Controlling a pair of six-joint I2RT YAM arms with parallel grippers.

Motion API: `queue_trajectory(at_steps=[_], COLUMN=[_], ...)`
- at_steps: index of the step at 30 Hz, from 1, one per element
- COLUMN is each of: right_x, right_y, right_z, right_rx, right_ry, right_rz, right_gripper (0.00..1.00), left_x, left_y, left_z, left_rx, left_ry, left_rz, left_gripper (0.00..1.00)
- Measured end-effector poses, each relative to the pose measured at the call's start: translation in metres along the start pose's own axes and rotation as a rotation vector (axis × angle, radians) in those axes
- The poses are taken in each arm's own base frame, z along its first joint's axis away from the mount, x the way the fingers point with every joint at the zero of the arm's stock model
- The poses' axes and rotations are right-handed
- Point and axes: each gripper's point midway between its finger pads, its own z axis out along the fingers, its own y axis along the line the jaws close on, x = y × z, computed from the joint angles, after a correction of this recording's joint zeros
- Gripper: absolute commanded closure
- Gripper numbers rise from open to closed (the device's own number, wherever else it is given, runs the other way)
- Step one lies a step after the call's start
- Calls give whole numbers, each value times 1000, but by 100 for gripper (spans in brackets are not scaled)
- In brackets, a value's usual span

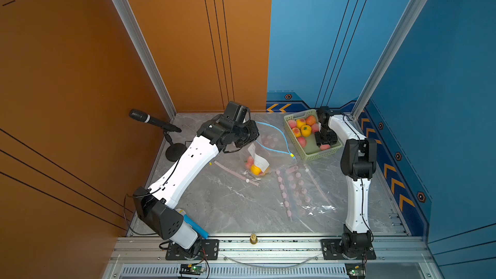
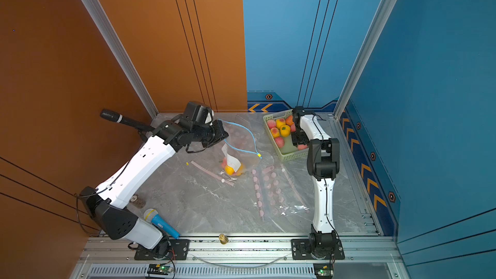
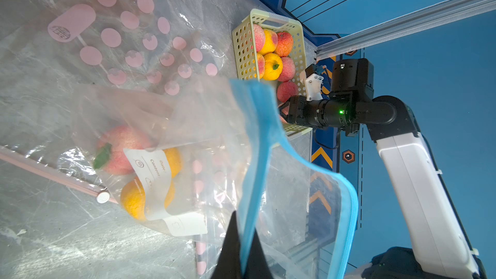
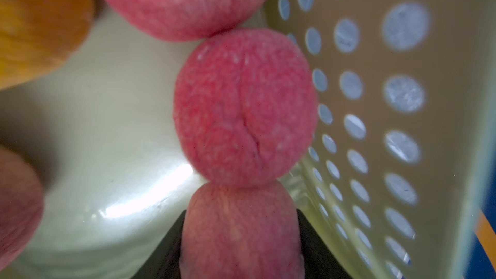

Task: Place the peach in a zip-top bag and seal the zipper
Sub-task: Pick up the peach from the basket, then place the peach in the zipper food storage bag.

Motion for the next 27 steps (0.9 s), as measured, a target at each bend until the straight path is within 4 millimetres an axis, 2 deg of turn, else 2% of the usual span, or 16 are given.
queue_trajectory(at_steps=[1, 4, 11, 14, 21, 24, 27], right_x=[-2, -10, -14, -5, 34, 54, 69], right_y=[2, 7, 26, 46, 115, 138, 159], right_z=[-8, -50, -168, -216, -322, -357, -378], right_rx=[-4, -25, -160, -248, -522, -632, -705], right_ry=[-18, -109, -366, -467, -670, -728, -756], right_rz=[-2, 4, 25, 8, -107, -157, -208], right_gripper=[69, 72, 76, 76, 76, 75, 75], left_x=[0, 0, 0, 0, 0, 0, 0], left_y=[0, 0, 0, 0, 0, 0, 0], left_z=[0, 0, 0, 0, 0, 0, 0], left_rx=[0, 0, 0, 0, 0, 0, 0], left_ry=[0, 0, 0, 0, 0, 0, 0], left_rz=[0, 0, 0, 0, 0, 0, 0], left_gripper=[100, 100, 100, 100, 100, 100, 100])
